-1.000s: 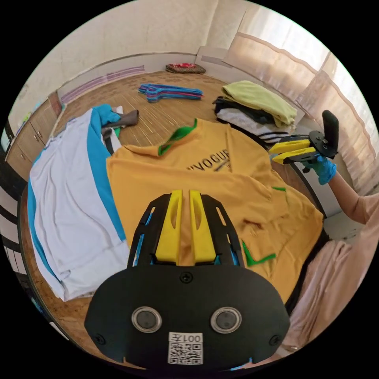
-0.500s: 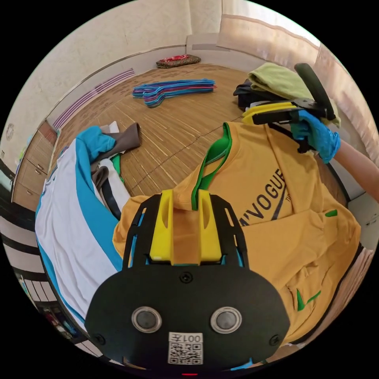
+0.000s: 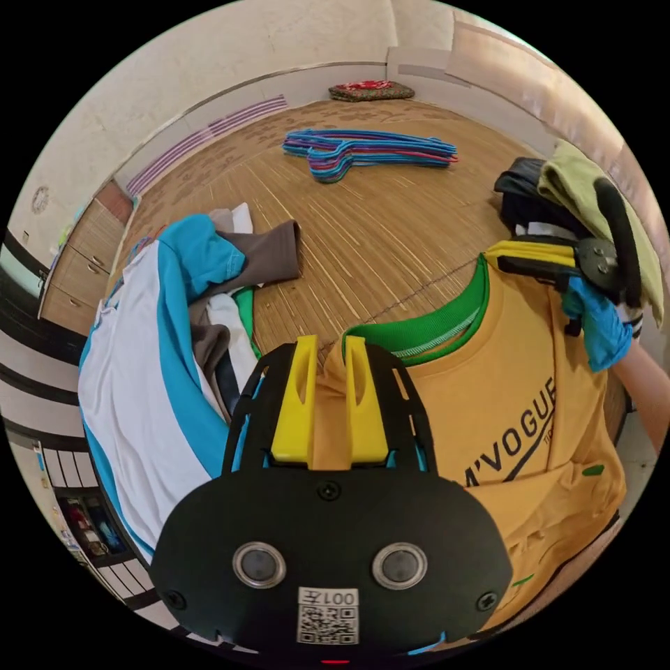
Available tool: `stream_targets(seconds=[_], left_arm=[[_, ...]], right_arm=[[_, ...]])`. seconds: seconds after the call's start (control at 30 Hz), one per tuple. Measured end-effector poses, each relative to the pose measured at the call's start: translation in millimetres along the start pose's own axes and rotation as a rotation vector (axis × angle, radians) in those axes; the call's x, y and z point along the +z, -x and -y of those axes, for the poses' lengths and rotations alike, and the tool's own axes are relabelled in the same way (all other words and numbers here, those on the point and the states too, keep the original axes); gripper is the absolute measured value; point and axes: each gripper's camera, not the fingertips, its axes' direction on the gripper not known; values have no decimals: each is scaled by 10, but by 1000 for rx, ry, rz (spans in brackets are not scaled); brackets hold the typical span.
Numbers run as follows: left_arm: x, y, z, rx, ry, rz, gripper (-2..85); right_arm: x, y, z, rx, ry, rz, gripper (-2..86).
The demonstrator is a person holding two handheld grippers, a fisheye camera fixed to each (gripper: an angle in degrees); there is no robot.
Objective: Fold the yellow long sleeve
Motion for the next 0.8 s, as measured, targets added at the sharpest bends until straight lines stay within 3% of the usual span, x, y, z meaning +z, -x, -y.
stream_targets(seconds=[0.13, 0.33, 0.6, 0.8], left_arm=[[130, 218, 41, -92, 83, -141, 46], [-15, 508, -192, -195, 4, -394, 45], [-355, 373, -430, -142, -69, -355, 37], [-756, -86, -775, -46, -117, -136, 24]], right_arm=[[-24, -25, -110, 2, -7, 32, 6], [-238, 137, -367, -93, -46, -17, 6], [-689, 399, -825, -186, -132, -96, 10], [-1216, 469, -1391, -138, -245, -121, 18]])
